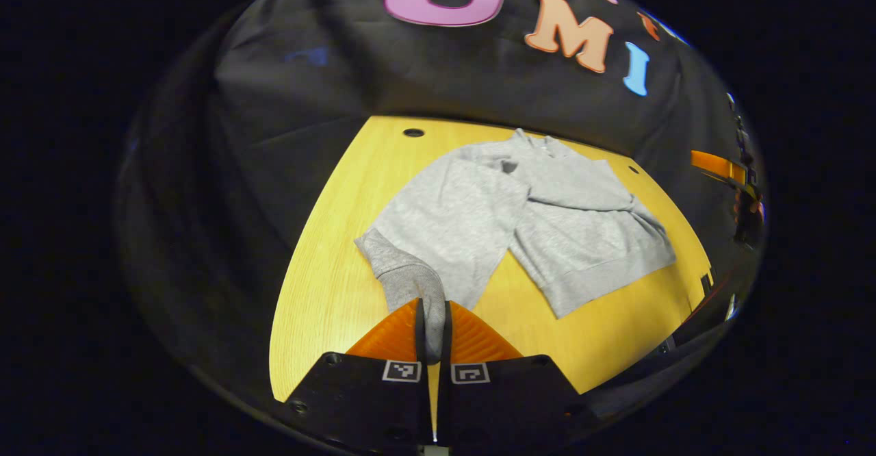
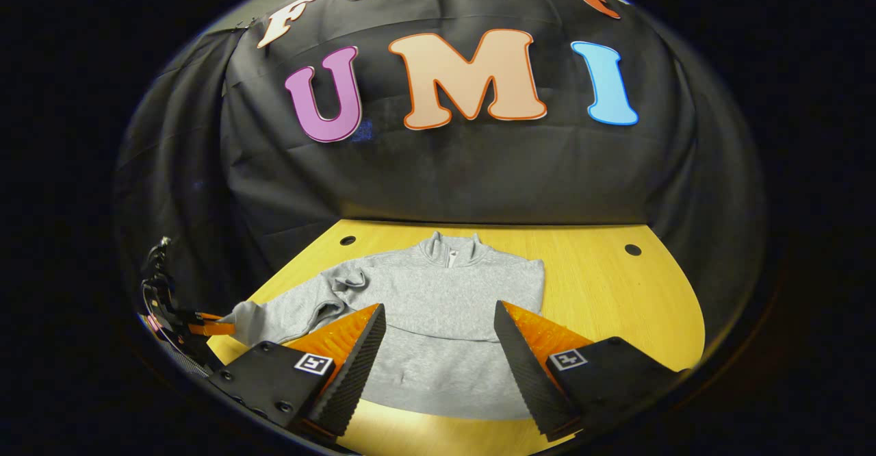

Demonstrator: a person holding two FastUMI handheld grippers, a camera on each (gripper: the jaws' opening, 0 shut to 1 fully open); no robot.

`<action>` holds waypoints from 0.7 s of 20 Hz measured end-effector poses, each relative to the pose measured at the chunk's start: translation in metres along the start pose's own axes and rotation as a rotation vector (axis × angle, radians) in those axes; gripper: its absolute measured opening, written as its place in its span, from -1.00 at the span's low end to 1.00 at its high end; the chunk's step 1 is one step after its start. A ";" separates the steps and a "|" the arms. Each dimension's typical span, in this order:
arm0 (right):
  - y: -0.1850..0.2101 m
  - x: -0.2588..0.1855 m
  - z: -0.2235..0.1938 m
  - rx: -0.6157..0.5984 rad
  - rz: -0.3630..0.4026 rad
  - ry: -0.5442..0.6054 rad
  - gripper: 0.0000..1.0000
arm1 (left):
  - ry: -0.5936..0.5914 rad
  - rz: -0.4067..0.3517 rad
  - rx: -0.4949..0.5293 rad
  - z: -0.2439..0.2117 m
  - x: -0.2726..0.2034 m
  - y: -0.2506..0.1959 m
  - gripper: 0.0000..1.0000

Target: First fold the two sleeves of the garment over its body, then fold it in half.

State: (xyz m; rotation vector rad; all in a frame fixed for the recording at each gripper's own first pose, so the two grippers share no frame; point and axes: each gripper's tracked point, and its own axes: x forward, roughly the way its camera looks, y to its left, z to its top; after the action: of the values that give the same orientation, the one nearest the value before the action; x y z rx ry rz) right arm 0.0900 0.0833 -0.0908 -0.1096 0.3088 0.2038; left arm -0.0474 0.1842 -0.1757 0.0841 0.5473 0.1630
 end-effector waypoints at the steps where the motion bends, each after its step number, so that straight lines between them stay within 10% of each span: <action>1: -0.006 -0.003 0.000 0.000 -0.006 -0.004 0.97 | -0.003 -0.026 0.028 0.011 0.000 -0.013 -0.97; 14: -0.099 -0.042 -0.018 0.046 -0.071 0.013 0.90 | -0.115 -0.354 0.263 0.137 0.059 -0.211 -0.96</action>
State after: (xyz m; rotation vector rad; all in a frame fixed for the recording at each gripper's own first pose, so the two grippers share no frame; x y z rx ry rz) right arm 0.0674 -0.0230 -0.0872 -0.0767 0.3221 0.1253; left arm 0.1019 -0.0177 -0.1148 0.2483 0.4589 -0.2584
